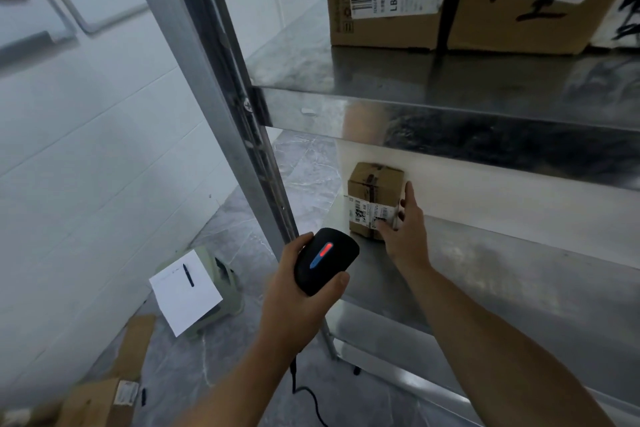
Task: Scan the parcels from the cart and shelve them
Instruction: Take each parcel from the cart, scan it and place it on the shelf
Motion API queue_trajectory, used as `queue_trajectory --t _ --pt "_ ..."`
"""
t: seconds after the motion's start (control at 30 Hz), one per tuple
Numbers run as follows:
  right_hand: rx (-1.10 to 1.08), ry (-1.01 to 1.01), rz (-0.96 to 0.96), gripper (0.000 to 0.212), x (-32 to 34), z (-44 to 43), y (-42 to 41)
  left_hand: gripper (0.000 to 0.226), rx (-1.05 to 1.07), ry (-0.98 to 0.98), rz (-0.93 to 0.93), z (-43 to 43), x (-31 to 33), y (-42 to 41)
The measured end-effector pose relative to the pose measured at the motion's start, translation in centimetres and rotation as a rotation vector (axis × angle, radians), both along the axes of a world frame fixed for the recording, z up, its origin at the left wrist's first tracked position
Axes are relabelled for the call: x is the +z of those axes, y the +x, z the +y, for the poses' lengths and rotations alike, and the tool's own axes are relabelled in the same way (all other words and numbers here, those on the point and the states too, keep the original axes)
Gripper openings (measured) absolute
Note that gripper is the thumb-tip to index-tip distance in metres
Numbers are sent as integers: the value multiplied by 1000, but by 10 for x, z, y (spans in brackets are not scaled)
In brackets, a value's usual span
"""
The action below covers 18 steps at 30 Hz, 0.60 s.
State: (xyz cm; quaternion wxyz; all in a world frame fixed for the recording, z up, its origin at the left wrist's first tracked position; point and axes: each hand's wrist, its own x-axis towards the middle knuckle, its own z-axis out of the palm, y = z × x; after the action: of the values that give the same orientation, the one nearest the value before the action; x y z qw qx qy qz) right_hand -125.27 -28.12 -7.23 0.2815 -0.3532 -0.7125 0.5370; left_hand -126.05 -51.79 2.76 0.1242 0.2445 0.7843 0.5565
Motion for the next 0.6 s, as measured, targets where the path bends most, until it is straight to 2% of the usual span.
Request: queue_trajectory --t 0.27,0.6 --pt "24 -36 -7 102 5 0 3 58 -17 14 -8 -2 -5 -1" --pt "53 88 -151 92 24 -7 41 61 -59 62 -19 7 -2 4"
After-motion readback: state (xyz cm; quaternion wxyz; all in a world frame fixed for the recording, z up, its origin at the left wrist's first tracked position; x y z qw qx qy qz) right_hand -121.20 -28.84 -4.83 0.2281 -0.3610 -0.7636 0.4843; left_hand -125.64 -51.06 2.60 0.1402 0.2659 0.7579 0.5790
